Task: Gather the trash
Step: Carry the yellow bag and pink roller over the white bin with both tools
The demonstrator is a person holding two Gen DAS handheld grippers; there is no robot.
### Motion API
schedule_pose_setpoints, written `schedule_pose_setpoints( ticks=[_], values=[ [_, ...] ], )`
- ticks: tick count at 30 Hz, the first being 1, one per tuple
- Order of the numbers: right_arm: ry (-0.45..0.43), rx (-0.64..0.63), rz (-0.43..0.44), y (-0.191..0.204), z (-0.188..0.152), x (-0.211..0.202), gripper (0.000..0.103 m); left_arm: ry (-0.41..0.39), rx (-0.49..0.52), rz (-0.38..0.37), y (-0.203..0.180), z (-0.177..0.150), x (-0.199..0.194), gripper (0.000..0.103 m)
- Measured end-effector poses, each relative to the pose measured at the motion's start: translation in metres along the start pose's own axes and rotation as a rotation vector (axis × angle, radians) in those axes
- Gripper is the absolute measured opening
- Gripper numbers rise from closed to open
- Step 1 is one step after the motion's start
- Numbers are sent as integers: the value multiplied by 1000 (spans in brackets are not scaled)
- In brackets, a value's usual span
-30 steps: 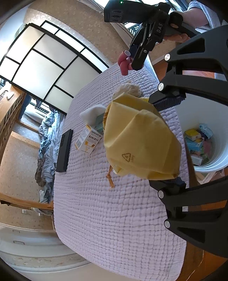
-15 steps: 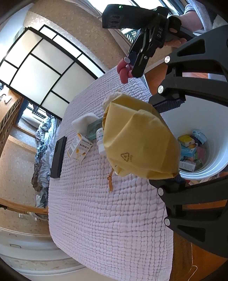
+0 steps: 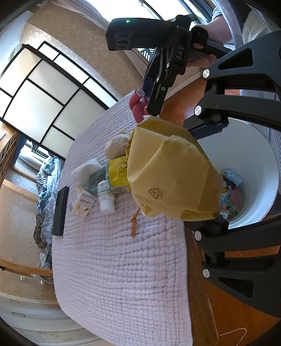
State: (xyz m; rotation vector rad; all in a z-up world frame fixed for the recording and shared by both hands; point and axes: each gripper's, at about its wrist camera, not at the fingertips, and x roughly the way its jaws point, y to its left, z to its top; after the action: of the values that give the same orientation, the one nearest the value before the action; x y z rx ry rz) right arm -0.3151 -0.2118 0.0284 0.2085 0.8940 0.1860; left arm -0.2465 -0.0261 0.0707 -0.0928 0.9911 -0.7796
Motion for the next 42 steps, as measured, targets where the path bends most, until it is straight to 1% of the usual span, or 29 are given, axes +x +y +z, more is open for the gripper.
schedule_pose_setpoints(
  ticks=[10,21,29,33,42],
  values=[
    [54,3,3,0,-21,0,67,51,25,-26,-10,-18,2,57],
    [93,10,4,0,-35,11,67,96,41,-32,-12,-35,8,57],
    [111,17,4,0,-40,17,67,109,59,-27,-14,-42,9,57],
    [114,20,4,0,-41,18,67,115,67,-38,-16,-45,9,57],
    [132,26,-1,0,-46,25,67,160,70,-34,-11,-55,17,57]
  ],
)
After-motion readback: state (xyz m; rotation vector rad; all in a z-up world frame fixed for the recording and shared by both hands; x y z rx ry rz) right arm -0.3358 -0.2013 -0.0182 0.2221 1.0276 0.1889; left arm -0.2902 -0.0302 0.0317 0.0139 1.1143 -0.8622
